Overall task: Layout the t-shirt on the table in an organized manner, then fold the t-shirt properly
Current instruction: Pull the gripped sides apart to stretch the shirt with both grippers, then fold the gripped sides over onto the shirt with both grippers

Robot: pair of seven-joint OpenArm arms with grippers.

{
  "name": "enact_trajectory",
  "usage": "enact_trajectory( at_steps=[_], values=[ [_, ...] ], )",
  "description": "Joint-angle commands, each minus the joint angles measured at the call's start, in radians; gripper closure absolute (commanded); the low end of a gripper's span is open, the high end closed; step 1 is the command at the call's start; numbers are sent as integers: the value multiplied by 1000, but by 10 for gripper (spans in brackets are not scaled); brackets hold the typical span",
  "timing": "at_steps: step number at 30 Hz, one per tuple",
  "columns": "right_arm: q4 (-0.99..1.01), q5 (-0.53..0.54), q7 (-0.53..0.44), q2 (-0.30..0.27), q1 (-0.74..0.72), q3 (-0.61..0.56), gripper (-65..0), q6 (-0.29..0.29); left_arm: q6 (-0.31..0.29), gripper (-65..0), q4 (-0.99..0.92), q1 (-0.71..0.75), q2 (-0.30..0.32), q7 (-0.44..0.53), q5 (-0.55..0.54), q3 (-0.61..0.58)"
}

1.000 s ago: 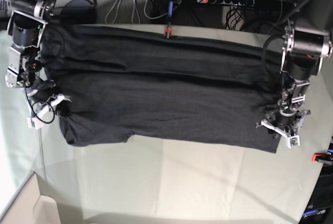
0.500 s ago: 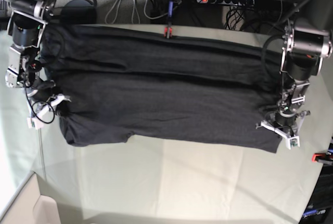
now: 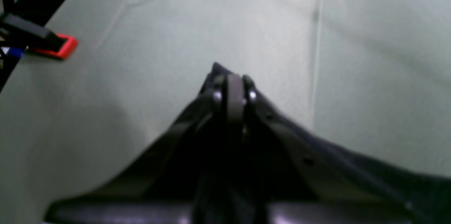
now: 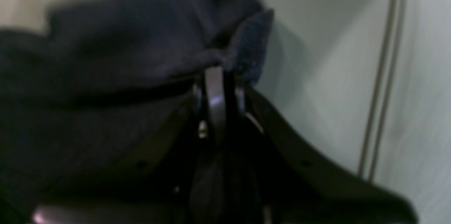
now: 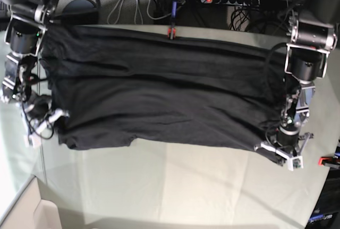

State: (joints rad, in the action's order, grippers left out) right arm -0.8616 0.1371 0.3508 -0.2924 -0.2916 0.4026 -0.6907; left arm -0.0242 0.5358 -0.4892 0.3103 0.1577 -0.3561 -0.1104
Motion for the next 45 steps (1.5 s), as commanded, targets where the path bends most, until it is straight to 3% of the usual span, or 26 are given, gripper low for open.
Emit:
enact_trajectory(
  at_steps=[1, 7, 12, 17, 23, 27, 32, 39, 45],
  values=[
    [-28, 16, -22, -14, -22, 3, -18, -7, 7, 0, 22, -33, 13, 33, -1, 5],
    [-40, 16, -20, -8, -76, 95, -20, -7, 7, 0, 39, -41, 13, 33, -4, 7],
    [-40, 14, -19, -9, -102, 129, -22, -7, 7, 0, 122, -39, 31, 26, -105, 5],
    [-40, 14, -19, -9, -113, 131, -22, -7, 8, 0, 234, -41, 57, -88, -202, 5],
    [-107, 16, -19, -3, -110, 132, -22, -7, 8, 0, 326, -38, 63, -142, -237, 8],
    [-144, 16, -17, 2, -99, 132, -22, -7, 8, 0, 329, -32, 59, -180, -237, 99],
    [-190, 17, -19, 3, -14, 132, -20, -7, 0, 0, 343, 5, 57, -223, -237, 186],
    [-249, 146, -20, 3, 110, 132, -22, -7, 2, 0, 406, 96, 57, -223, -234, 194],
    [-344, 152, -23, 26, 220, 132, -19, -7, 7, 0, 493, 180, 60, -221, -235, 197]
  ],
)
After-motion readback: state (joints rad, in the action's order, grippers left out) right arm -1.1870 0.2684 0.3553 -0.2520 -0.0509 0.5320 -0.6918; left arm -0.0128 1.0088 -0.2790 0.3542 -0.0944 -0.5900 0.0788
